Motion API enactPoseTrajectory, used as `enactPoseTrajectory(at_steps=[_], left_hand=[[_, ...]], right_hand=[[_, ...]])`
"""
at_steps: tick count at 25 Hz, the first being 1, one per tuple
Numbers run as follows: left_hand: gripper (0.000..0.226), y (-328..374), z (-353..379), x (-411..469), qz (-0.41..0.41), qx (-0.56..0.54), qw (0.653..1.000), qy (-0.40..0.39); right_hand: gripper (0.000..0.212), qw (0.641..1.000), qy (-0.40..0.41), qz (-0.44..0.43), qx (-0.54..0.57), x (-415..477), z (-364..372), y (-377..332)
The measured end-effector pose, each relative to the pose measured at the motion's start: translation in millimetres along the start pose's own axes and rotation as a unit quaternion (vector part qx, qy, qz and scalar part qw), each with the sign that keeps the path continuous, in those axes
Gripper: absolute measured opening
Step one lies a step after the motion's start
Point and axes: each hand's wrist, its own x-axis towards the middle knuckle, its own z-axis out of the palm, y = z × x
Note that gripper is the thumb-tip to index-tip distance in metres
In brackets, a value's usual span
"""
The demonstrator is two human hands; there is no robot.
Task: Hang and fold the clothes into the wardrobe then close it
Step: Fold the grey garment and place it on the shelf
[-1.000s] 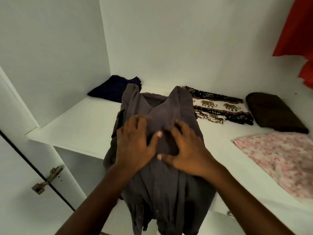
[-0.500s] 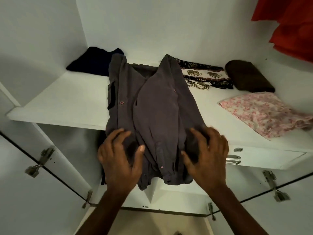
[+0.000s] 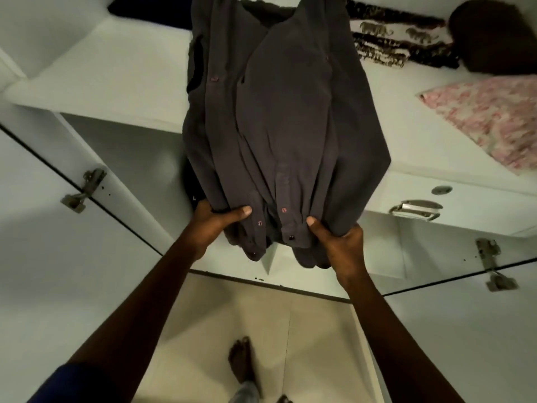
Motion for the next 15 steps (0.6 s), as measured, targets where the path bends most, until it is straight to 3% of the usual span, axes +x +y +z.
enactPoseTrajectory(at_steps=[4, 9, 12, 15], left_hand=[[0.081, -12.0, -2.3, -33.0, -0.058, -0.073, 0.996, -0.01], [0.087, -4.4, -4.1, -97.0, -0.1, -0.092, 0.99, -0.037], [0.069, 13.2, -9.5, -131.2, -0.12, -0.117, 0.985, -0.045], [0.063, 39.6, -12.9, -165.8, -0.105, -0.102, 0.986, -0.075]], right_hand=[[0.077, 0.988, -0.103, 0.069, 0.088, -10.0, -7.8, 2.4], [0.036, 0.928, -0.257, 0.15, 0.223, -50.9, -18.4, -23.4], [0.033, 0.893, -0.278, 0.215, 0.28, -74.1, -29.3, -36.8], [0.036, 0.893, -0.28, 0.224, 0.272, -94.9, -41.8, -50.8]])
